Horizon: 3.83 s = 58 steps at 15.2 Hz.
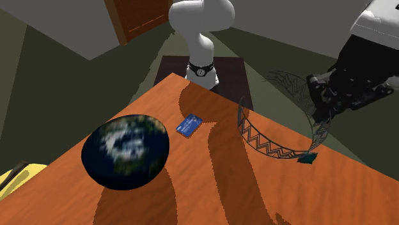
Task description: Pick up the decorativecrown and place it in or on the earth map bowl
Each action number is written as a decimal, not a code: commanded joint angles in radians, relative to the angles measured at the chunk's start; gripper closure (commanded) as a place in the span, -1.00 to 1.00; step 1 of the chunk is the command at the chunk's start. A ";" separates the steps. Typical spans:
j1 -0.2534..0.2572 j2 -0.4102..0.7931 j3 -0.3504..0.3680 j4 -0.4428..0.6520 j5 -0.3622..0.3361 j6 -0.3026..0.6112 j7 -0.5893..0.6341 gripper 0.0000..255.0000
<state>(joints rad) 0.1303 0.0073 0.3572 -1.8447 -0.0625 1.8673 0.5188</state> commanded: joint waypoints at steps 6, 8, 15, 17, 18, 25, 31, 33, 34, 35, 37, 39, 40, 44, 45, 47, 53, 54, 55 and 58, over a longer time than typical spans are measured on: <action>0.000 -0.004 0.000 0.089 0.003 -0.093 -0.007 1.00; 0.000 -0.003 0.000 0.117 0.003 -0.120 -0.008 1.00; -0.072 -0.066 -0.077 0.065 0.024 -0.119 -0.161 1.00; -0.095 -0.078 -0.103 0.053 0.027 -0.117 -0.210 1.00; -0.106 -0.083 -0.116 0.048 0.028 -0.116 -0.235 1.00; -0.183 -0.086 -0.208 0.052 0.027 -0.116 -0.403 1.00; -0.248 -0.050 -0.282 0.101 0.024 -0.123 -0.542 1.00; -0.269 -0.030 -0.305 0.127 0.024 -0.127 -0.587 1.00; -0.280 -0.018 -0.317 0.142 0.024 -0.130 -0.609 1.00; -0.288 -0.010 -0.324 0.153 0.024 -0.132 -0.625 1.00; -0.288 -0.012 -0.324 0.123 0.024 -0.104 -0.624 1.00; -0.288 -0.014 -0.325 0.094 0.024 -0.077 -0.623 1.00; -0.288 -0.015 -0.325 0.080 0.024 -0.063 -0.623 1.00; -0.288 -0.014 -0.325 0.026 0.024 -0.010 -0.621 1.00; -0.288 -0.014 -0.325 0.013 0.023 0.004 -0.620 1.00; -0.288 -0.012 -0.325 -0.012 0.023 0.030 -0.619 1.00; -0.288 -0.006 -0.325 -0.059 0.022 0.084 -0.617 1.00; -0.288 -0.006 -0.325 -0.059 0.022 0.084 -0.617 1.00; -0.288 -0.006 -0.325 -0.059 0.022 0.084 -0.617 1.00; -0.288 -0.006 -0.325 -0.059 0.022 0.084 -0.617 1.00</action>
<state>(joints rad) -0.1582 0.0018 0.0322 -1.9036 -0.0405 1.9509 -0.0985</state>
